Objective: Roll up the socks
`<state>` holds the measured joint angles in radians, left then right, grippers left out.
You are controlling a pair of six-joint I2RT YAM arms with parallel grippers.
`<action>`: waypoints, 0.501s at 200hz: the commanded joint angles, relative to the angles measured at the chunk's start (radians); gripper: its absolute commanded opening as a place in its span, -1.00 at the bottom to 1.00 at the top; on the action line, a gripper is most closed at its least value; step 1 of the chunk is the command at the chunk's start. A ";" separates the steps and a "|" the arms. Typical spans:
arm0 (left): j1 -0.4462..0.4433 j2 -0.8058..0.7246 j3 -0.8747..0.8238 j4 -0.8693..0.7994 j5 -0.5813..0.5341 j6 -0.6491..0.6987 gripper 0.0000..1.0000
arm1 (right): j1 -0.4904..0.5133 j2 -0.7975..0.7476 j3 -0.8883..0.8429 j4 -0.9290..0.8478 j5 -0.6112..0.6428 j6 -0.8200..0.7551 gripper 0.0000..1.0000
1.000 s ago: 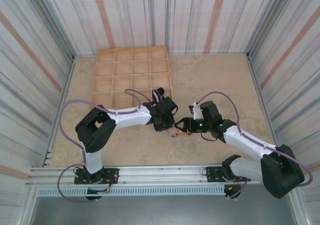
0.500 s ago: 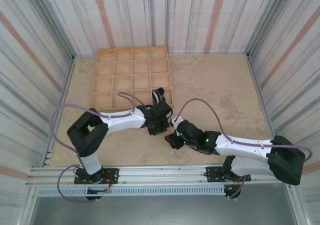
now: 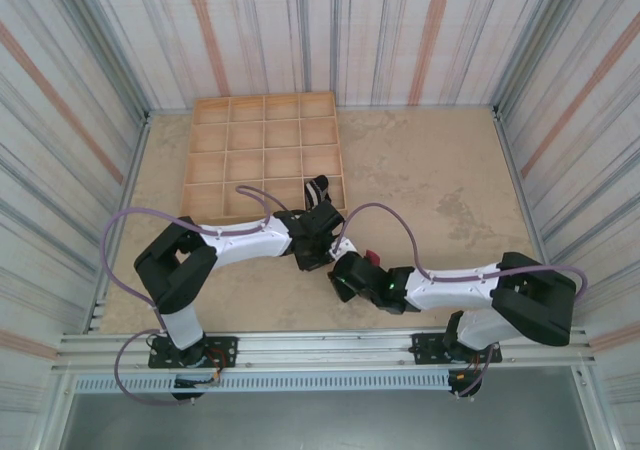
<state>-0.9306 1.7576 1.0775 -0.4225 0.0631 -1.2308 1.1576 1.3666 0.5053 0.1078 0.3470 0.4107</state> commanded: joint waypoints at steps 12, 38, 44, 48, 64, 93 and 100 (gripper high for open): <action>0.004 0.019 -0.025 -0.034 0.027 -0.025 -1.00 | 0.007 0.011 0.012 0.016 0.021 0.034 0.09; 0.016 0.005 -0.057 -0.001 0.038 -0.046 -1.00 | 0.009 0.003 0.004 0.027 0.015 0.045 0.22; 0.019 0.000 -0.065 -0.001 0.038 -0.051 -1.00 | 0.009 0.003 0.006 0.027 0.018 0.045 0.22; 0.019 -0.002 -0.069 -0.001 0.037 -0.054 -1.00 | 0.008 0.002 0.007 0.027 0.019 0.044 0.22; 0.024 -0.025 -0.094 -0.005 0.019 -0.073 -1.00 | 0.008 -0.011 0.004 0.028 0.026 0.035 0.23; 0.029 -0.111 -0.192 0.019 -0.025 -0.134 -1.00 | -0.022 -0.086 -0.016 0.024 -0.029 0.024 0.29; 0.033 -0.134 -0.221 0.028 -0.034 -0.151 -1.00 | -0.036 -0.108 -0.023 0.022 -0.058 0.023 0.31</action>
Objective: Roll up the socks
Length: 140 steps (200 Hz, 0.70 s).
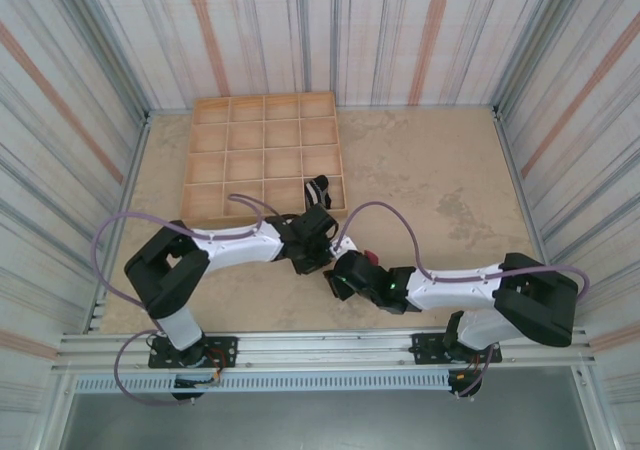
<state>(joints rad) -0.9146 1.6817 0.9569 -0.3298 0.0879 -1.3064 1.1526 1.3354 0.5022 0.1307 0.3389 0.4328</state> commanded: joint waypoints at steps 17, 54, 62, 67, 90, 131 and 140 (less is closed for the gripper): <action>0.028 -0.106 -0.156 -0.049 -0.075 -0.110 -1.00 | -0.056 -0.120 -0.031 -0.009 -0.097 -0.010 0.32; 0.033 -0.164 -0.206 -0.032 -0.095 -0.168 -1.00 | -0.113 -0.131 -0.021 -0.024 -0.256 -0.026 0.34; 0.032 -0.159 -0.200 -0.027 -0.087 -0.170 -1.00 | -0.113 -0.124 -0.023 -0.013 -0.270 -0.024 0.34; 0.029 -0.153 -0.195 -0.025 -0.084 -0.170 -1.00 | -0.112 -0.118 -0.026 -0.003 -0.279 -0.021 0.33; 0.010 -0.132 -0.178 -0.007 -0.079 -0.194 -1.00 | -0.100 -0.073 -0.030 0.033 -0.305 -0.011 0.30; -0.010 -0.118 -0.168 0.020 -0.087 -0.225 -1.00 | -0.062 -0.002 -0.024 0.062 -0.293 -0.014 0.23; -0.011 -0.117 -0.166 0.020 -0.086 -0.225 -1.00 | -0.054 0.011 -0.022 0.066 -0.287 -0.015 0.22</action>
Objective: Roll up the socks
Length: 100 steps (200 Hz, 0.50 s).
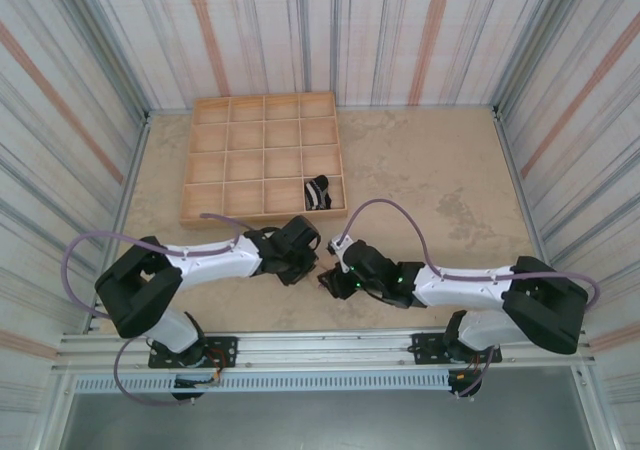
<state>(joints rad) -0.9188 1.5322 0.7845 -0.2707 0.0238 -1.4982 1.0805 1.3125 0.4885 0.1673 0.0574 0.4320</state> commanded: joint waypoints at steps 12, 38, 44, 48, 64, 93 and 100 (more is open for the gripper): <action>-0.009 0.034 0.009 -0.039 -0.021 -0.034 -1.00 | 0.028 0.052 -0.005 0.034 0.009 -0.018 0.21; -0.010 0.042 0.009 -0.029 -0.015 -0.036 -1.00 | 0.034 0.094 0.016 0.031 0.033 -0.025 0.18; -0.011 0.046 0.010 -0.025 -0.014 -0.036 -1.00 | 0.035 0.102 0.022 0.029 0.037 -0.027 0.17; -0.011 0.048 0.013 -0.025 -0.011 -0.034 -1.00 | 0.035 0.106 0.023 0.029 0.040 -0.028 0.17; -0.012 0.057 0.015 -0.020 -0.005 -0.036 -1.00 | 0.036 0.116 0.035 0.025 0.052 -0.030 0.14; -0.014 0.063 0.021 -0.016 -0.001 -0.036 -1.00 | 0.033 0.128 0.039 0.026 0.067 -0.030 0.11; -0.014 0.063 0.020 -0.014 -0.001 -0.037 -1.00 | 0.032 0.129 0.039 0.026 0.073 -0.030 0.11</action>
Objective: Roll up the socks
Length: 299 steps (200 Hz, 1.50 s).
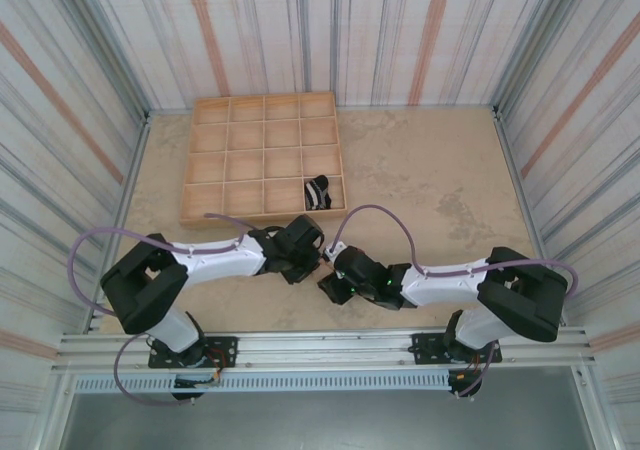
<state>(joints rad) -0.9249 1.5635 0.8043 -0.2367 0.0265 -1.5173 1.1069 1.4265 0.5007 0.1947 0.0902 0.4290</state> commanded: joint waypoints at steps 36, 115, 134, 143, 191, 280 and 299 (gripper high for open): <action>-0.007 0.023 -0.029 -0.016 -0.001 -0.043 -1.00 | 0.002 -0.006 0.021 0.019 0.045 -0.035 0.16; 0.004 0.024 -0.030 -0.005 0.006 -0.044 -1.00 | -0.005 -0.006 0.009 0.025 0.033 -0.034 -0.40; 0.007 0.023 -0.034 0.004 0.009 -0.044 -0.89 | -0.008 -0.028 -0.003 0.015 0.041 -0.023 -0.67; 0.008 0.021 -0.034 0.007 0.011 -0.044 -0.67 | -0.012 -0.036 -0.011 0.008 0.036 -0.015 -0.82; 0.016 0.005 0.001 -0.045 0.003 -0.003 0.62 | -0.043 -0.086 -0.093 0.004 0.005 0.082 -1.00; 0.016 -0.025 0.087 -0.196 -0.098 0.097 0.61 | -0.264 -0.373 -0.312 -0.054 -0.223 0.371 -1.00; 0.016 -0.020 0.112 -0.216 -0.112 0.121 0.60 | -0.335 -0.409 -0.343 -0.060 -0.293 0.430 -1.00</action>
<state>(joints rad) -0.9154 1.5593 0.8730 -0.3721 -0.0277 -1.4548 0.8394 1.0519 0.2005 0.2317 -0.1017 0.7357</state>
